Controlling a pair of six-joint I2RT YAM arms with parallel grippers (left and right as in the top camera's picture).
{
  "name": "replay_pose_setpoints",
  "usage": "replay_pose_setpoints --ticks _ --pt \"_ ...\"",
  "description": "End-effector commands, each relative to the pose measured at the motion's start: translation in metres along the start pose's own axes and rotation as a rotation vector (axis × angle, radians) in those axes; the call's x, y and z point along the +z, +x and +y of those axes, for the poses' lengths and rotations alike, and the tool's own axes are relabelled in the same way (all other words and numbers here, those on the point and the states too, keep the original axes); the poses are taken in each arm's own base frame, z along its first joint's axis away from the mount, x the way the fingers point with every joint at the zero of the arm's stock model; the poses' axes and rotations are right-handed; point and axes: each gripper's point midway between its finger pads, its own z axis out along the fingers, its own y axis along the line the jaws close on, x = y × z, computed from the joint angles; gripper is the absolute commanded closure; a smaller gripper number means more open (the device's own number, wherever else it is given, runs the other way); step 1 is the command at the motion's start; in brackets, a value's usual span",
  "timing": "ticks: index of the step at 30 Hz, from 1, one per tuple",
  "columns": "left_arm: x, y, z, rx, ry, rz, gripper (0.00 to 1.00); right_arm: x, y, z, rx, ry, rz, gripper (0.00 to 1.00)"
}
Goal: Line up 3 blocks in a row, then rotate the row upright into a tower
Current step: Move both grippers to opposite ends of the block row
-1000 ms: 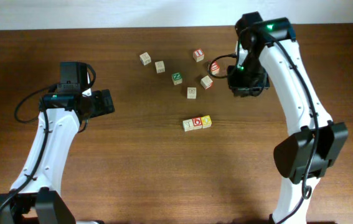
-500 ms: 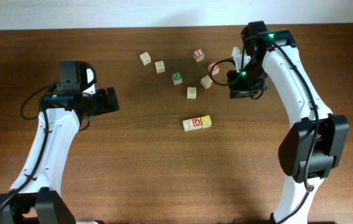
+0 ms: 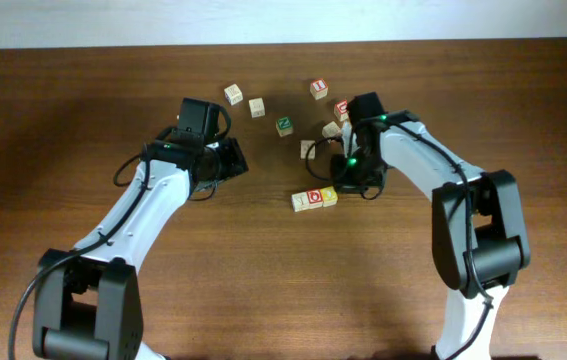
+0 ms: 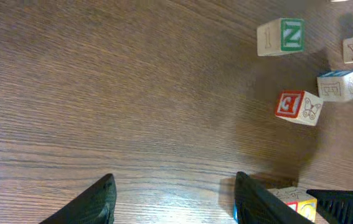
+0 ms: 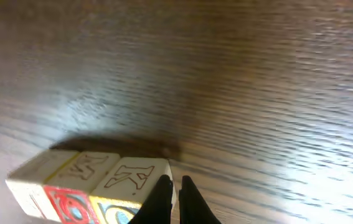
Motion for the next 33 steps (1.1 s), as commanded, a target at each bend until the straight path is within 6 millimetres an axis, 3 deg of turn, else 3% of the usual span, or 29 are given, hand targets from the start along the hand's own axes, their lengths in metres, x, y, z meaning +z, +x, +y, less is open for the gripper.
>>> replay_pose_setpoints --ticks 1,13,16,18,19,20,21,22,23,25,27,30,32,33 --pt "0.002 -0.005 0.003 -0.015 -0.022 -0.015 0.40 0.003 0.003 0.003 0.103 0.031 -0.006 0.92" --pt "0.001 0.011 0.016 -0.022 -0.079 0.047 0.32 0.018 0.039 0.057 0.123 -0.028 0.094 0.93" --pt "0.001 0.017 0.020 -0.025 -0.093 0.069 0.30 0.019 0.042 0.062 0.113 -0.037 0.102 0.94" --pt "0.000 0.019 0.021 -0.025 -0.098 0.077 0.29 0.015 0.033 0.058 0.126 -0.045 0.081 0.95" --pt "0.000 0.021 0.022 -0.026 -0.101 0.088 0.38 0.006 0.025 0.054 0.141 -0.051 0.066 0.96" --pt "0.000 0.022 0.022 0.012 -0.102 0.092 0.85 -0.018 0.011 0.047 0.127 -0.068 0.039 0.96" --pt "-0.001 0.025 0.024 0.018 -0.109 0.105 1.00 -0.037 0.010 0.043 0.101 -0.100 0.052 0.95" --pt "-0.002 0.033 0.024 0.013 -0.103 0.142 1.00 -0.044 0.021 0.033 0.102 -0.132 0.112 0.96" --pt "-0.003 0.040 0.026 0.014 -0.108 0.173 1.00 -0.039 0.026 0.031 0.080 -0.171 0.134 0.95" --pt "-0.002 0.043 0.019 0.146 -0.071 0.187 1.00 -0.026 0.031 0.043 0.000 -0.294 0.132 0.95" --pt "-0.001 0.047 -0.002 0.312 0.086 0.218 1.00 -0.025 0.027 0.049 -0.039 -0.352 0.101 0.95" --pt "0.003 0.051 -0.005 0.305 0.184 0.270 1.00 -0.085 0.014 0.023 -0.047 -0.179 -0.090 0.95" --pt "0.005 0.052 -0.005 0.302 0.180 0.277 1.00 -0.091 0.027 0.020 0.006 -0.153 -0.146 0.95" --pt "0.006 0.052 -0.003 0.302 0.171 0.278 1.00 -0.079 0.034 0.020 0.033 -0.175 -0.152 0.95"
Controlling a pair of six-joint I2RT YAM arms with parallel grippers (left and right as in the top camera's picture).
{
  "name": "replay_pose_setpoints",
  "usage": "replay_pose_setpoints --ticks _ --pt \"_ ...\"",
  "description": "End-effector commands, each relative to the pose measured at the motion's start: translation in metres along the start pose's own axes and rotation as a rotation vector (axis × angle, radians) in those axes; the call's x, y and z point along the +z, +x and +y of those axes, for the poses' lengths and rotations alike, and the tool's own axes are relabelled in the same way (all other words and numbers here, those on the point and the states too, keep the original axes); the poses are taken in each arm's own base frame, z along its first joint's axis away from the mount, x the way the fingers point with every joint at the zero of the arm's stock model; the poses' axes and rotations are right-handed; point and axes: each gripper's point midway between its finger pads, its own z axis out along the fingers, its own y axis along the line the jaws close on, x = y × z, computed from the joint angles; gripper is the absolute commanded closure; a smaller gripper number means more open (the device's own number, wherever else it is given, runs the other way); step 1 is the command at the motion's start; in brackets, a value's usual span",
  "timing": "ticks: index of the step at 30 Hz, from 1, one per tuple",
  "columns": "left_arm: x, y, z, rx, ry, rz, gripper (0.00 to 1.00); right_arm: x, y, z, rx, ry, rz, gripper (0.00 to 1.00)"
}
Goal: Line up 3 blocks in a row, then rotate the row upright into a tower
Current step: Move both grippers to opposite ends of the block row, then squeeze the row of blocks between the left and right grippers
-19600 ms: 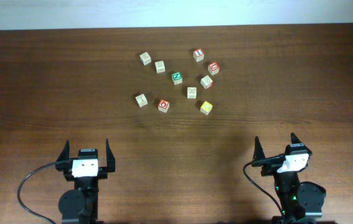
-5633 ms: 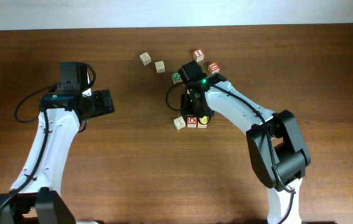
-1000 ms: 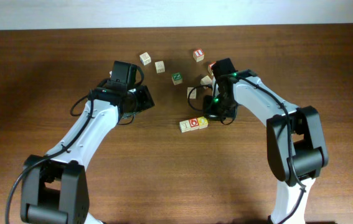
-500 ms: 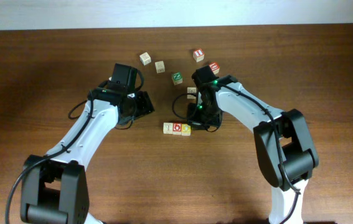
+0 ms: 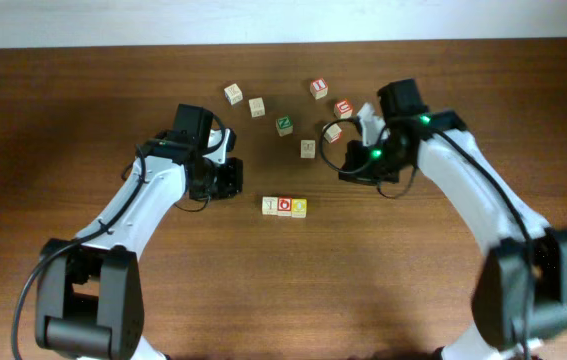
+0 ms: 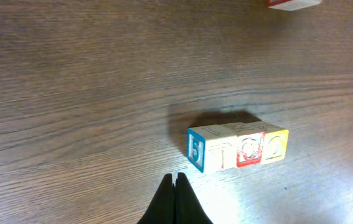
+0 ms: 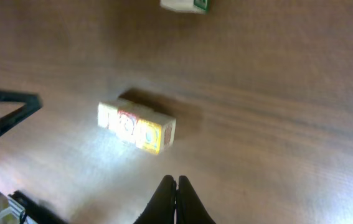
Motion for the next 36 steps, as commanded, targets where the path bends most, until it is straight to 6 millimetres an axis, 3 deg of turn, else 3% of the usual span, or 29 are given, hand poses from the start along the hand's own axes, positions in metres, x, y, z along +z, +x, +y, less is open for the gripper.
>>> replay_pose_setpoints --ticks 1,3,6,11,18,26,32,36 --pt "0.006 0.003 -0.004 0.026 0.031 0.026 1.00 0.031 0.031 -0.014 0.096 -0.035 -0.005 0.96" --pt "0.023 0.013 -0.006 0.034 0.025 0.078 1.00 0.048 0.032 -0.004 0.069 -0.151 -0.041 0.95" --pt "0.045 0.022 0.002 0.052 -0.009 0.130 1.00 0.066 0.027 -0.005 0.040 -0.120 -0.064 0.96" --pt "0.047 0.022 0.001 0.136 0.009 0.134 1.00 0.088 0.026 -0.010 0.057 -0.155 -0.037 0.96" --pt "0.048 0.021 -0.013 0.125 0.085 0.131 1.00 0.090 0.027 -0.006 0.072 -0.157 -0.032 0.96" --pt "0.070 0.028 -0.004 0.014 0.074 0.172 1.00 0.090 0.027 -0.006 0.071 -0.155 -0.032 0.96" --pt "0.066 0.026 -0.017 0.042 0.166 0.173 1.00 0.090 0.028 -0.007 0.074 -0.149 -0.030 0.96" --pt "0.063 0.022 -0.009 0.042 0.174 0.160 1.00 0.091 0.028 -0.008 0.076 -0.145 -0.029 0.96"
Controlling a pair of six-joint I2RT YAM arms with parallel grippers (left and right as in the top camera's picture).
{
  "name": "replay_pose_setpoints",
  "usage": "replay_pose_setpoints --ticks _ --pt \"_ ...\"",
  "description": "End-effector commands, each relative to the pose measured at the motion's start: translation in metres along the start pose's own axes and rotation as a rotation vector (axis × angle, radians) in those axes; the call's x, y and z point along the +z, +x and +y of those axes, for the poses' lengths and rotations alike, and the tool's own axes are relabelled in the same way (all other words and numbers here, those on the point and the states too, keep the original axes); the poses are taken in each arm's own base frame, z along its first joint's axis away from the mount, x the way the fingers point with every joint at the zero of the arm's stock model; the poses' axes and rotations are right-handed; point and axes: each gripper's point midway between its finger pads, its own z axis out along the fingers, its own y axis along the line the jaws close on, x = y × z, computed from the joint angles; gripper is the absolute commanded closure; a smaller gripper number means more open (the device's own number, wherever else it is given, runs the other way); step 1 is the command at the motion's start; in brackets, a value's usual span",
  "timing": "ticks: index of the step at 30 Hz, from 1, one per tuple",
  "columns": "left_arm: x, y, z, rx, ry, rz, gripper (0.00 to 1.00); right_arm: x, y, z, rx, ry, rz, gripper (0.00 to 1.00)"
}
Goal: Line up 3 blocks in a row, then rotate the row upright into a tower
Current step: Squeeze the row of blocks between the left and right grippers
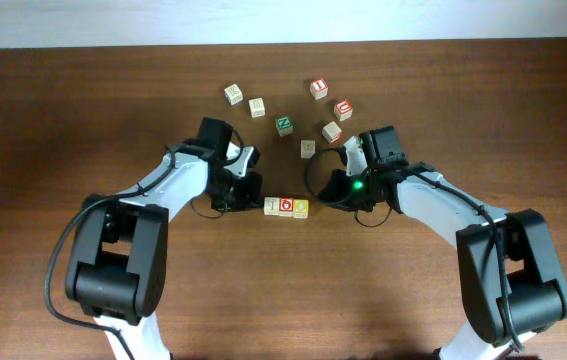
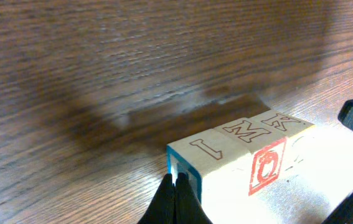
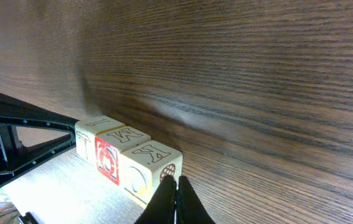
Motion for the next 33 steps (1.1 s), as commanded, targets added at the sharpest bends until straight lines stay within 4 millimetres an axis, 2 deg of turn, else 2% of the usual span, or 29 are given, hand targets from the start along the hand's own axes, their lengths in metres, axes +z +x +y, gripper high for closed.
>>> replay_pose_setpoints --ticks 1,8,15,24,28,33 --pt "-0.005 -0.003 0.006 0.008 0.031 -0.008 1.00 0.004 0.004 -0.001 0.007 0.003 0.016 0.96" --pt "0.001 0.004 -0.012 0.059 0.077 0.019 1.00 0.011 0.008 -0.009 0.084 0.021 0.036 0.96" --pt "0.001 0.002 -0.012 0.063 0.078 0.013 1.00 0.015 0.014 -0.001 0.090 -0.001 0.058 0.96" --pt "0.001 0.002 -0.012 0.050 0.078 0.015 1.00 0.020 0.027 -0.007 0.122 0.021 0.103 0.96" --pt "0.001 0.002 -0.012 0.050 0.078 0.015 1.00 0.024 0.034 -0.001 0.121 0.020 0.124 0.96" --pt "0.001 0.002 -0.012 0.050 0.078 0.015 1.00 0.028 0.037 -0.007 0.163 0.036 0.139 0.96"
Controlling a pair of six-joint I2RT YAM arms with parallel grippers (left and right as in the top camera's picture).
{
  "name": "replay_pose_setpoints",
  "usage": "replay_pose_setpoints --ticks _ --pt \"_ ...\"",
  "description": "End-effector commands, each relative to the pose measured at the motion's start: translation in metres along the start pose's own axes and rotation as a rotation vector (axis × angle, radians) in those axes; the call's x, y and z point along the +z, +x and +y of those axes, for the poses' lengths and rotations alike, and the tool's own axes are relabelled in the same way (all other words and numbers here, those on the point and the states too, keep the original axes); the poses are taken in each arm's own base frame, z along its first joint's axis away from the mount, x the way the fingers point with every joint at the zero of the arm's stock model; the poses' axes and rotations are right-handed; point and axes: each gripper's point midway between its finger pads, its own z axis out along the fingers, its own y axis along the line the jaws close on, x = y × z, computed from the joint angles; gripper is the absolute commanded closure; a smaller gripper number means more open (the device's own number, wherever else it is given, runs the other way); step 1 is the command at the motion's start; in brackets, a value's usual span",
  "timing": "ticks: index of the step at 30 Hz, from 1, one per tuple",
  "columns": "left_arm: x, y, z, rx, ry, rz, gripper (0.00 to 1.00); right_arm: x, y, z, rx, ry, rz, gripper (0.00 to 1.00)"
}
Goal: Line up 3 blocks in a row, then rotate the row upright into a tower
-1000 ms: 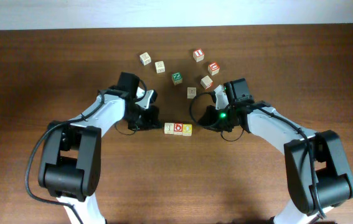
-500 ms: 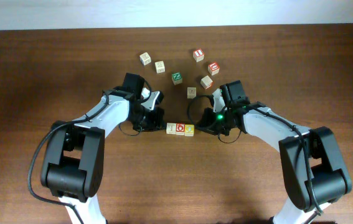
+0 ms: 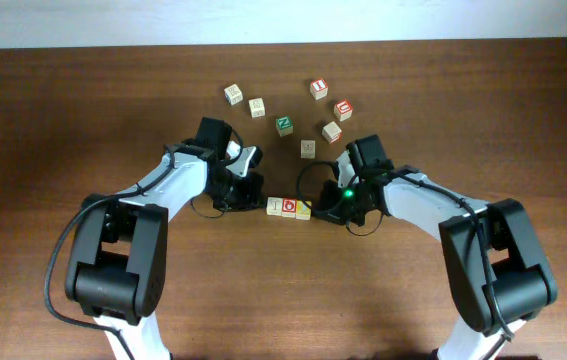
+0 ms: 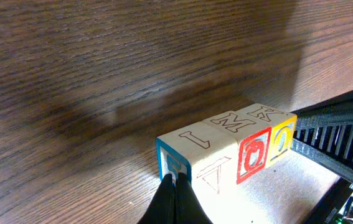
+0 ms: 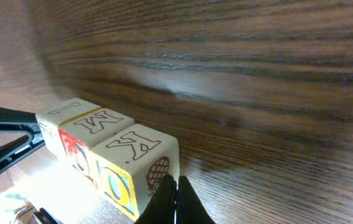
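Three wooden letter blocks I (image 4: pixel 188 144), M (image 4: pixel 227 122) and K (image 4: pixel 264 114) lie side by side as one row (image 3: pixel 289 208) in the middle of the table. My left gripper (image 4: pixel 176 182) is shut, holding nothing, with its tip against the blue end face of the I block. My right gripper (image 5: pixel 172 184) is also shut and empty. Its tip rests against the netted end face of the K block (image 5: pixel 137 147). In the overhead view the left gripper (image 3: pixel 260 203) and the right gripper (image 3: pixel 318 210) bracket the row from both ends.
Several loose letter blocks lie scattered behind the row, among them a green one (image 3: pixel 284 125), a red one (image 3: pixel 342 109) and a plain one (image 3: pixel 308 148) closest to the row. Both arms stretch low over the brown table (image 3: pixel 83 120).
My right gripper has moved left up against the K end of the row. The row has shifted slightly right and turned a little. The left gripper stays at the I end.
At first the row lay tilted by my shut right gripper, with the left gripper open and away. Then the row lay level further left, both grippers shut and apart from it. Later both tips were low near its ends, and now each touches an end.
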Motion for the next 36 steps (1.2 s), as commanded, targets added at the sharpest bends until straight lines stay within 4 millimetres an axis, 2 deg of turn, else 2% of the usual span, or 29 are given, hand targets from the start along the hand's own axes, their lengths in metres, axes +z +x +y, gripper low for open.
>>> replay_pose_setpoints --ticks 1,7,14,25,32,36 --pt "0.001 0.000 -0.003 0.008 0.019 0.005 1.00 0.006 0.005 -0.002 0.013 0.000 0.021 0.96" --pt "0.001 0.000 -0.003 0.008 0.019 0.005 1.00 0.005 0.003 0.008 -0.041 -0.046 0.019 0.95" --pt "0.001 0.000 -0.003 0.008 0.019 0.005 1.00 -0.004 0.003 0.029 -0.156 -0.075 -0.009 0.96" --pt "0.001 0.000 -0.003 0.008 0.019 0.005 1.00 -0.012 0.004 0.058 -0.300 -0.004 -0.084 0.96" --pt "0.001 0.000 -0.002 0.008 0.018 0.005 1.00 -0.014 -0.003 0.089 -0.366 -0.027 -0.124 0.95" --pt "0.001 0.000 -0.002 0.008 0.018 0.005 1.00 -0.013 0.001 0.102 -0.399 -0.018 -0.129 0.95"
